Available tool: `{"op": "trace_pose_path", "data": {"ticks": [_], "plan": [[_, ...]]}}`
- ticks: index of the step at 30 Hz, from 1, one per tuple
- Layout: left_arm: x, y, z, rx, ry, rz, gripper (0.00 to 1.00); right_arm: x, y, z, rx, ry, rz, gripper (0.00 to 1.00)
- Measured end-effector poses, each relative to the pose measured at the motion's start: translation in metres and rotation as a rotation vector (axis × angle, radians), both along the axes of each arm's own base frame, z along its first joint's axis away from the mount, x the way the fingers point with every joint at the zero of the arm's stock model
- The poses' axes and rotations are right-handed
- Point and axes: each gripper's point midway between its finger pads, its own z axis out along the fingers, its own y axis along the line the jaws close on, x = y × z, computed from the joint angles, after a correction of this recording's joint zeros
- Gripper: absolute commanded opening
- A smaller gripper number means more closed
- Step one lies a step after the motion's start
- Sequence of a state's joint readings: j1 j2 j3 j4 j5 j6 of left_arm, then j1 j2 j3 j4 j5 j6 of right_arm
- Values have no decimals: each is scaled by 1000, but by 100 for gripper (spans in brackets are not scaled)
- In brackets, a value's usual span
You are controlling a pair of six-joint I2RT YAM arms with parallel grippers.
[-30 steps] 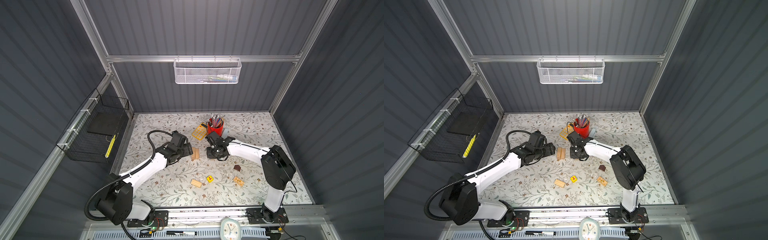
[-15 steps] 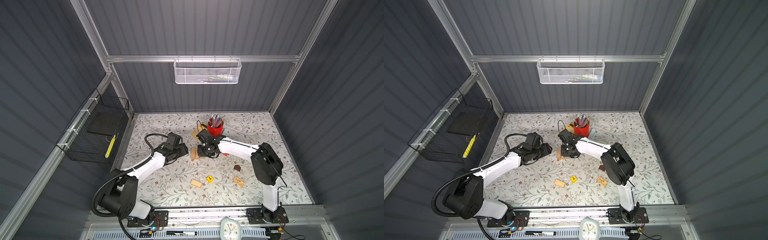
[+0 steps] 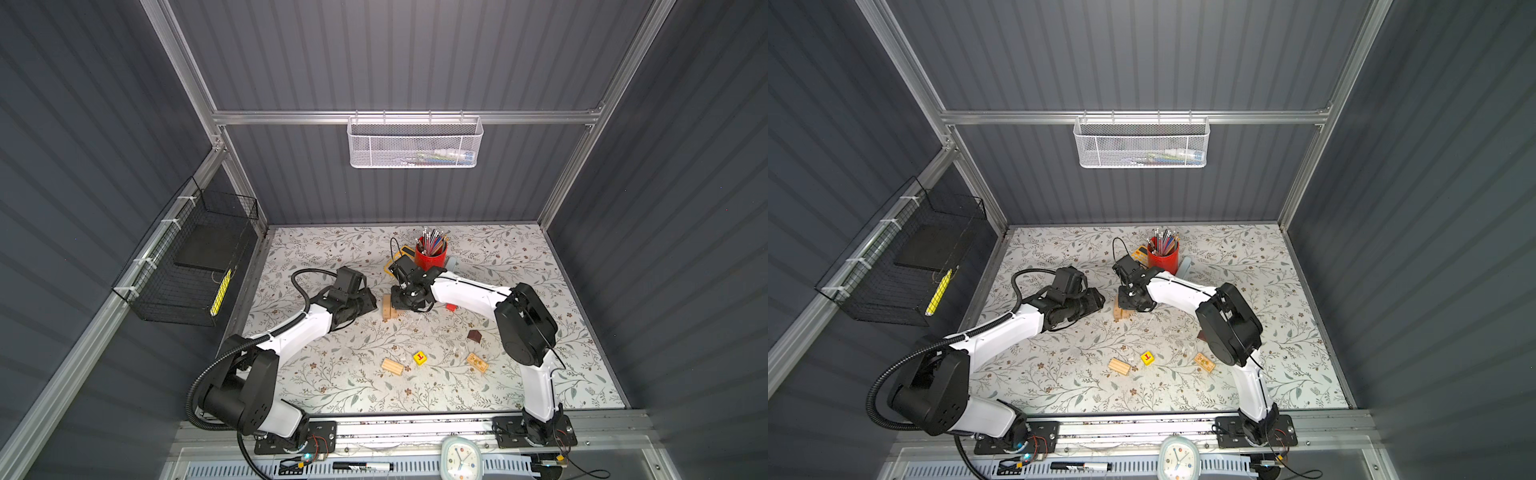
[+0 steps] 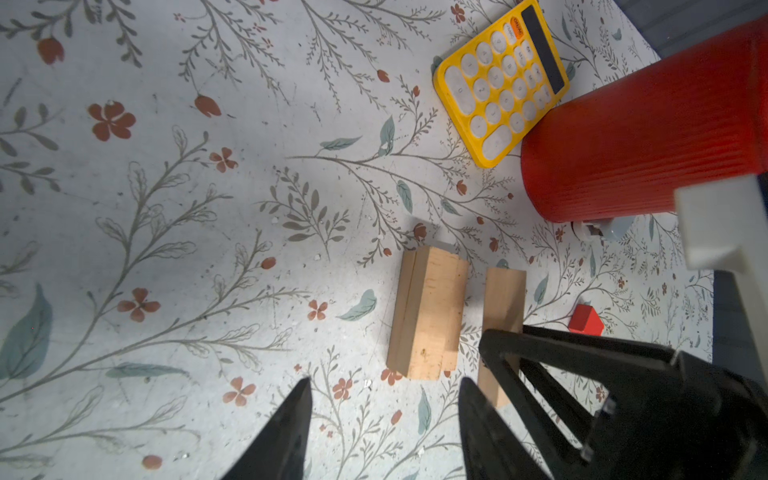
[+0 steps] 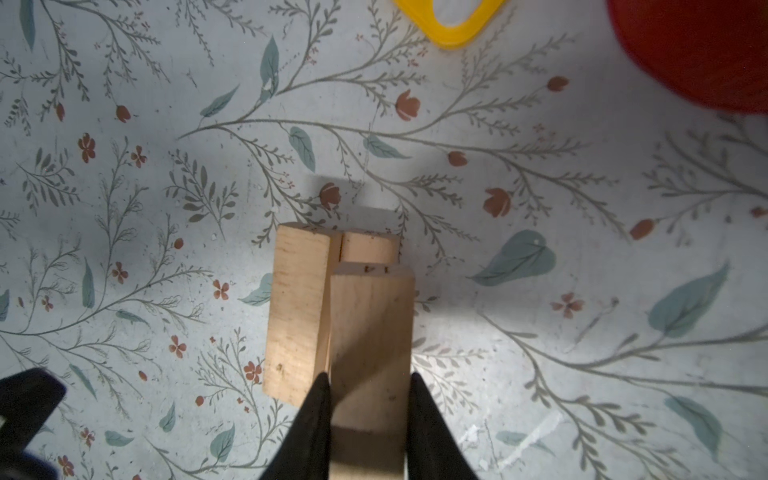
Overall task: Build the wood block tower
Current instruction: 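Carry the block with the right gripper beside the paired upright blocks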
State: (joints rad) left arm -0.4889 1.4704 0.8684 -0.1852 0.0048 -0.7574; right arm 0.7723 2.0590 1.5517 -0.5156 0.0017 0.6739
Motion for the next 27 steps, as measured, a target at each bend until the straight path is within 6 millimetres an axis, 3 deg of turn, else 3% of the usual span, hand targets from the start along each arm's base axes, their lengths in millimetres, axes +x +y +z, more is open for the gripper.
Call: {"op": "trace_pose_path", "data": {"ticks": [11,27], "plan": [[0,0,0,1,1,0,57,0,0,-23,-34,34,0,18],[0,0,0,1,1,0,57,0,1,-22,-28,36,-3,24]]}}
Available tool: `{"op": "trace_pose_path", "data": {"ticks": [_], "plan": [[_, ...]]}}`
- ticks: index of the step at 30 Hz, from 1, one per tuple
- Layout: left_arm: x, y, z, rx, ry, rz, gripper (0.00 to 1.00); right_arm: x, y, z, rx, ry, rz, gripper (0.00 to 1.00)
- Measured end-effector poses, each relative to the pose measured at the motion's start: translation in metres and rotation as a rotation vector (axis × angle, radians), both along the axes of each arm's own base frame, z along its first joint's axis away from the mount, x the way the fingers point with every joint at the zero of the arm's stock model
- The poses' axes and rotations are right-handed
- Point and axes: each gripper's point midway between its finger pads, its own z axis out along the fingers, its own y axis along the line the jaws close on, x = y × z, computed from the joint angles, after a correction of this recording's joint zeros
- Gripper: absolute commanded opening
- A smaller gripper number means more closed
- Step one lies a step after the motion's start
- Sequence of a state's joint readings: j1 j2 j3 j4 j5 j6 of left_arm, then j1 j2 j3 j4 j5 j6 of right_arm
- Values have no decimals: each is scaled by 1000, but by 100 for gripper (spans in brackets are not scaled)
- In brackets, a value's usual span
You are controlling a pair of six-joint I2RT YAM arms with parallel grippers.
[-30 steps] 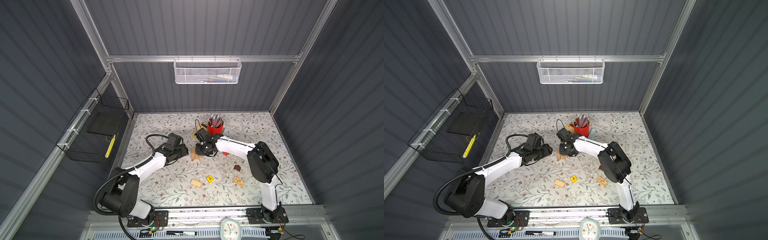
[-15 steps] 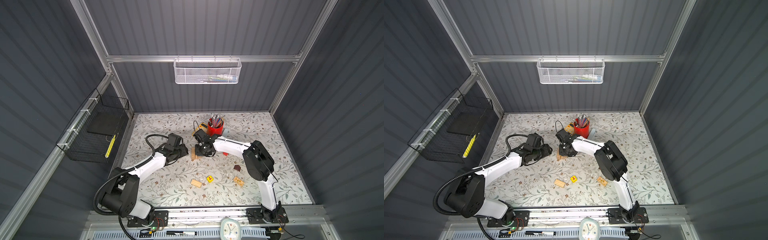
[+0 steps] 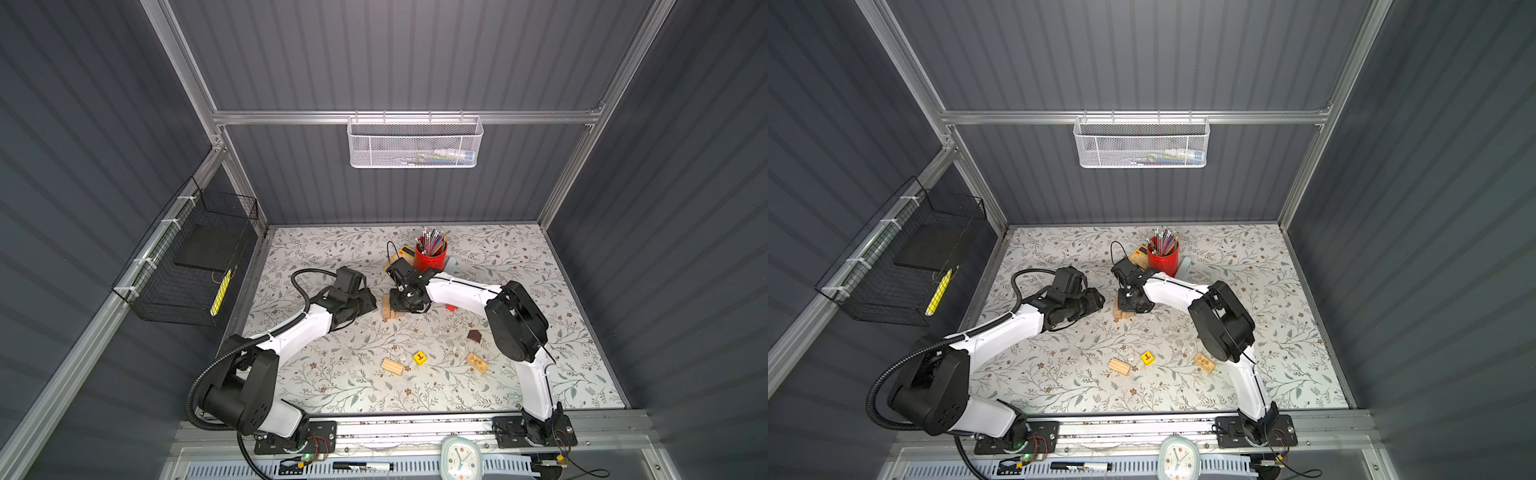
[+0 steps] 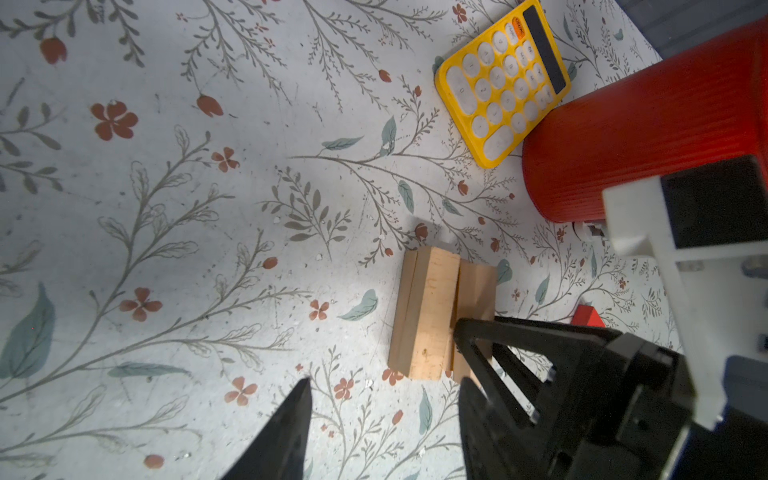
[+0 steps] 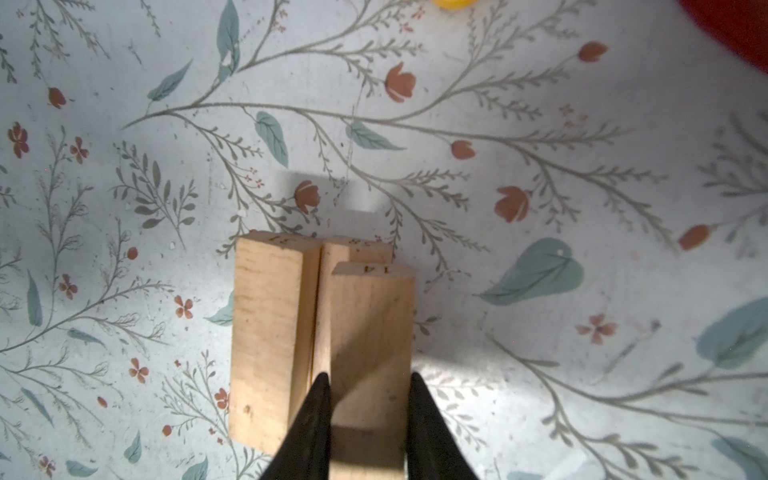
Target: Build the wood block tower
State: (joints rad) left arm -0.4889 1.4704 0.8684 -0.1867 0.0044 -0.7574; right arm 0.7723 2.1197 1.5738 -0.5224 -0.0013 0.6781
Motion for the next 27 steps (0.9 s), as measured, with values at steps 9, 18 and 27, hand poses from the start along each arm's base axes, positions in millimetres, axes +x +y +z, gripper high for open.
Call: {"op": "trace_pose_path", "data": {"ticks": [9,18,27], "plan": [[0,0,0,0,0,0,58,1,2,2,10,0,-1,29],[-1,1,-1,3,6,0,58,0,5,3,25,9,-2,32],[-2,1,-2,5,8,0,58,0,5,3,26,10,-5,35]]}}
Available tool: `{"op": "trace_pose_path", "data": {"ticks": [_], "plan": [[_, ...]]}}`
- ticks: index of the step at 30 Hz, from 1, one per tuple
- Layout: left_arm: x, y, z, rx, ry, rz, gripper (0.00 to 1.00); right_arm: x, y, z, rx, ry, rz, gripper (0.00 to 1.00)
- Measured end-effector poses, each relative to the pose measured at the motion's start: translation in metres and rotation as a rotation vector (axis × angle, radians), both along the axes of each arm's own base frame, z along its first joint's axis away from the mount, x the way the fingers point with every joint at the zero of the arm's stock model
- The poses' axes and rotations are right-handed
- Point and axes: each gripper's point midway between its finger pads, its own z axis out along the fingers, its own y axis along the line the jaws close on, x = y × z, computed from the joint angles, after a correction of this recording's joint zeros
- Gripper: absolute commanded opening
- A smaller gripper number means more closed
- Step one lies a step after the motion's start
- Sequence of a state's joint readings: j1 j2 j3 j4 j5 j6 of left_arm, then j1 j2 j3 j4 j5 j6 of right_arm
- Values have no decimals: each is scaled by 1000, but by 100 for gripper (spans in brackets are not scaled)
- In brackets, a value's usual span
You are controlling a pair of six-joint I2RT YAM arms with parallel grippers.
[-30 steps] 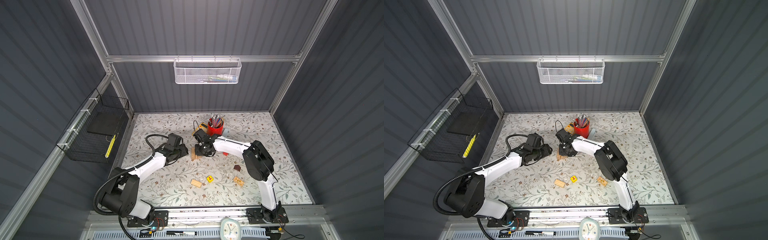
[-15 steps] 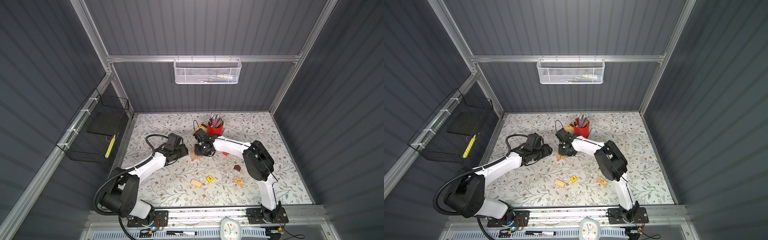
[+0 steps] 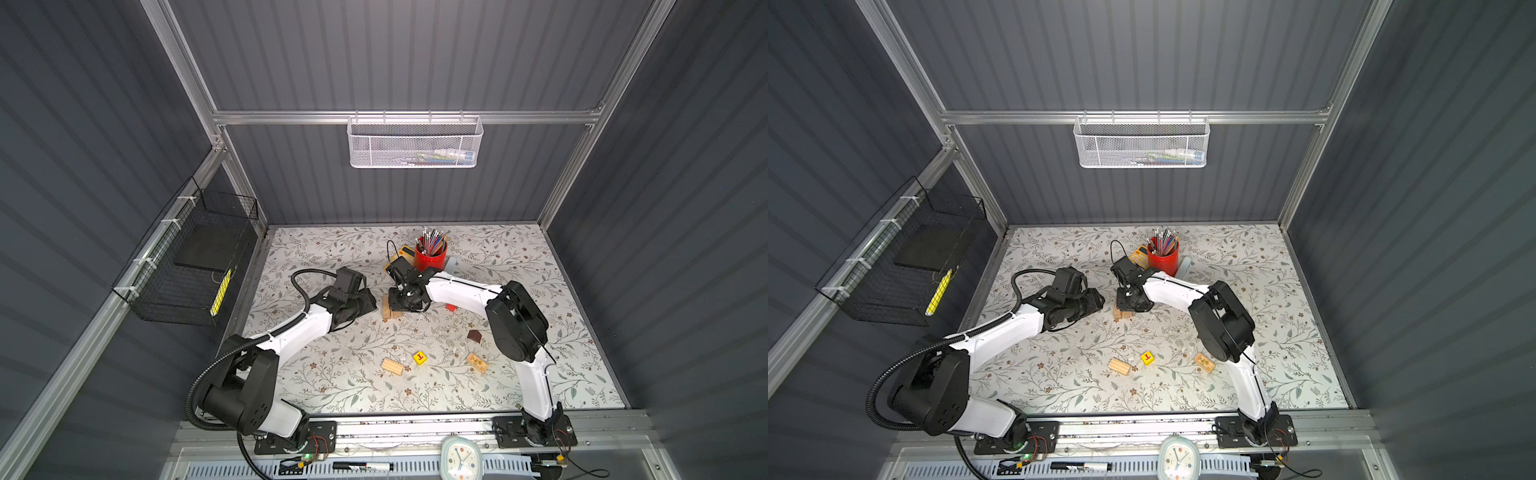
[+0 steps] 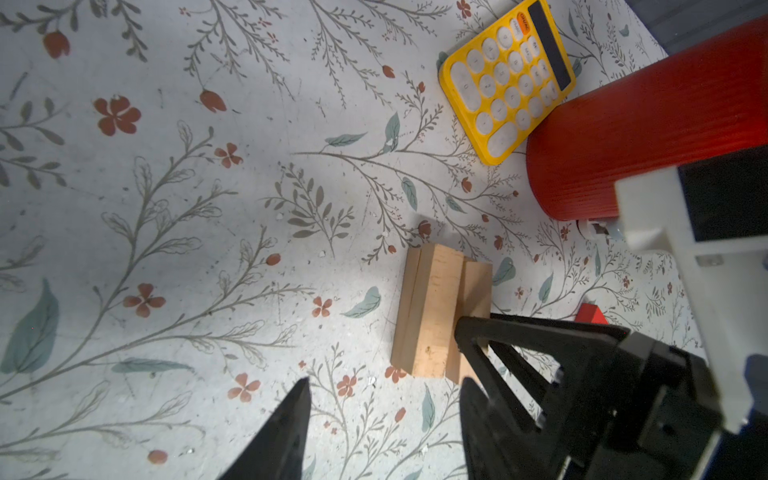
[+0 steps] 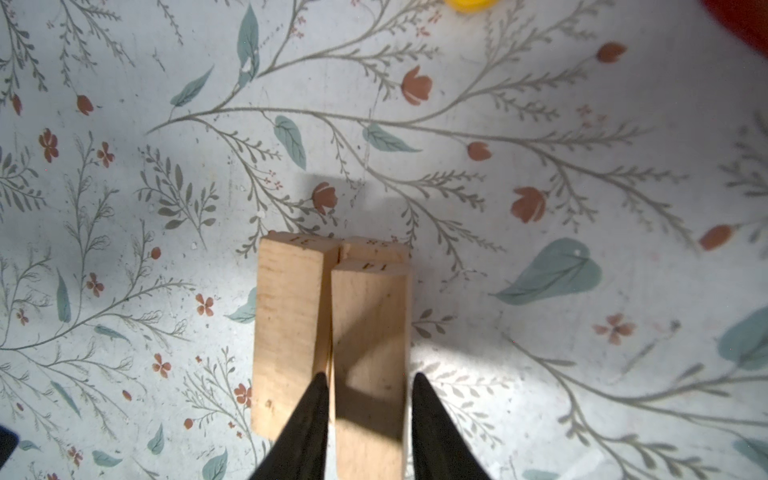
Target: Build the wood block tower
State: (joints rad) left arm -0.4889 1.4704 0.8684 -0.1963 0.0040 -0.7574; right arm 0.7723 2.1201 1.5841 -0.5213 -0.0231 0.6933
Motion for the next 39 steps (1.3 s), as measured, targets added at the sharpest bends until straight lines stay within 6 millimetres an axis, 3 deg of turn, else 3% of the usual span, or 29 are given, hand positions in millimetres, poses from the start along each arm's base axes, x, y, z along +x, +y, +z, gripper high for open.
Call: {"op": "trace_pose_path", "data": {"ticks": [9,18,24,31,39], "plan": [[0,0,0,0,1,0,58,0,0,5,10,-4,-5,35],[-2,-5,1,-21,7,-19,58,-15,-11,41,126,-22,-14,37],[-1,-15,-10,-51,35,-52,57,-20,-27,25,178,35,-35,39],[-1,-26,-25,-85,71,-83,57,-19,-13,25,255,50,-15,34],[1,-36,-32,-123,85,-111,54,-19,-12,8,252,84,-21,35]]}}
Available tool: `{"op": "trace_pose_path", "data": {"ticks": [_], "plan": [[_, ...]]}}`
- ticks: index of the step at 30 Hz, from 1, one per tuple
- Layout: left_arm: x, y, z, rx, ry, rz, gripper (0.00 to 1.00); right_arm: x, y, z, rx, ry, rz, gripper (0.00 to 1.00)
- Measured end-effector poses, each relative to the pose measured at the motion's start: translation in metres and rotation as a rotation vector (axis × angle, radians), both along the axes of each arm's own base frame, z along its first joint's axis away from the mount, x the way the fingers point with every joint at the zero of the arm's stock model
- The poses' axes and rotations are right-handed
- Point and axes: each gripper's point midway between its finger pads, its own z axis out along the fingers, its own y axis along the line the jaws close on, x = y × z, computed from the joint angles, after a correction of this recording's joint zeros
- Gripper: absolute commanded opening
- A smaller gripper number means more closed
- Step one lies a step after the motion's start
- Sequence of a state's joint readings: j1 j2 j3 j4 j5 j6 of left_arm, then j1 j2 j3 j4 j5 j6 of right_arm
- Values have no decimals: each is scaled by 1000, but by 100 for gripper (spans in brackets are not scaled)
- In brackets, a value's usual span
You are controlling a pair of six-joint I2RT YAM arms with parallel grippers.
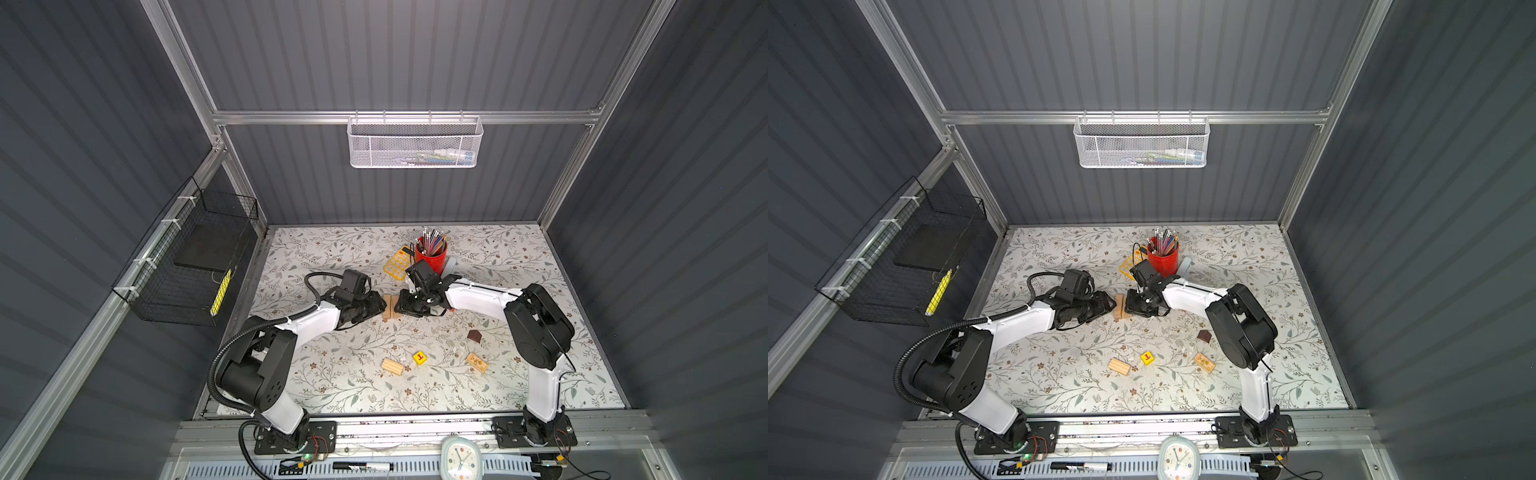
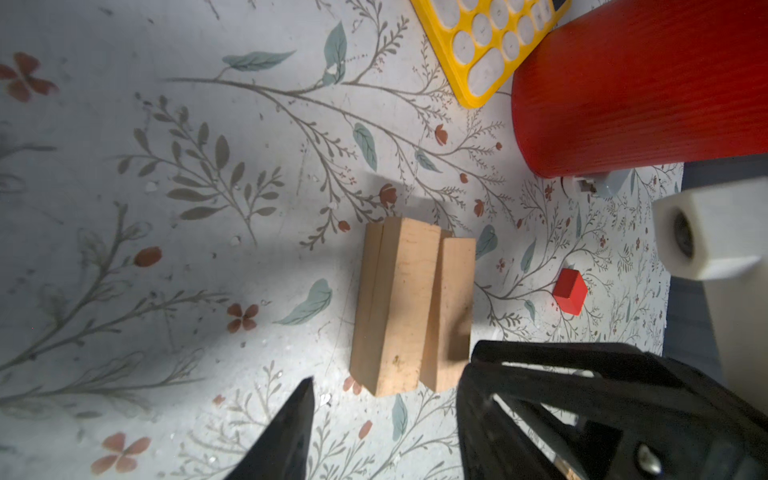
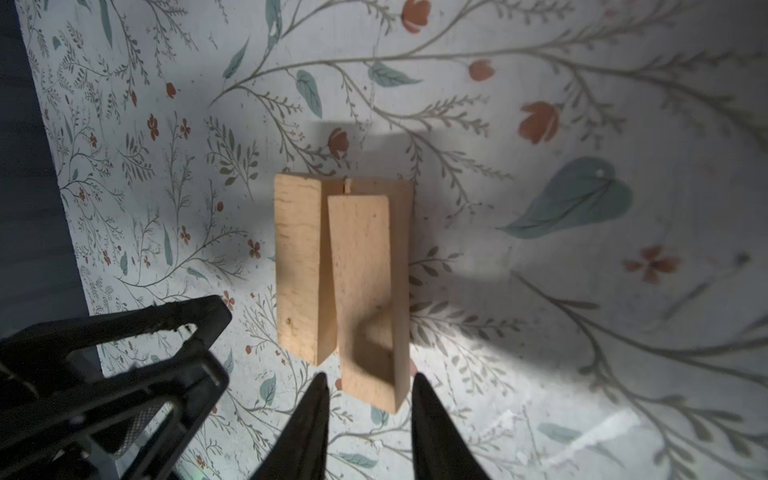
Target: Build the wood block tower
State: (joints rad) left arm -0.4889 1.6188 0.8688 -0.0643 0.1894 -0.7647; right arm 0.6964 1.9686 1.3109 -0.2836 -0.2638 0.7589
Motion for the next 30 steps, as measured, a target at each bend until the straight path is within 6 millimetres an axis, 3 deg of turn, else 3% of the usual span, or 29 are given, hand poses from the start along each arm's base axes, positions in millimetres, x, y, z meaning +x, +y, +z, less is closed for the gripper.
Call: {"op": "trace_pose_path", "data": {"ticks": [8,30], "plan": [[0,-6,-12,-13,32,-20,50,2,-2,-2,9,7,-4,31],[5,-16,-16,-44,44,-43,41,6,9,-9,39,26,12,25]]}}
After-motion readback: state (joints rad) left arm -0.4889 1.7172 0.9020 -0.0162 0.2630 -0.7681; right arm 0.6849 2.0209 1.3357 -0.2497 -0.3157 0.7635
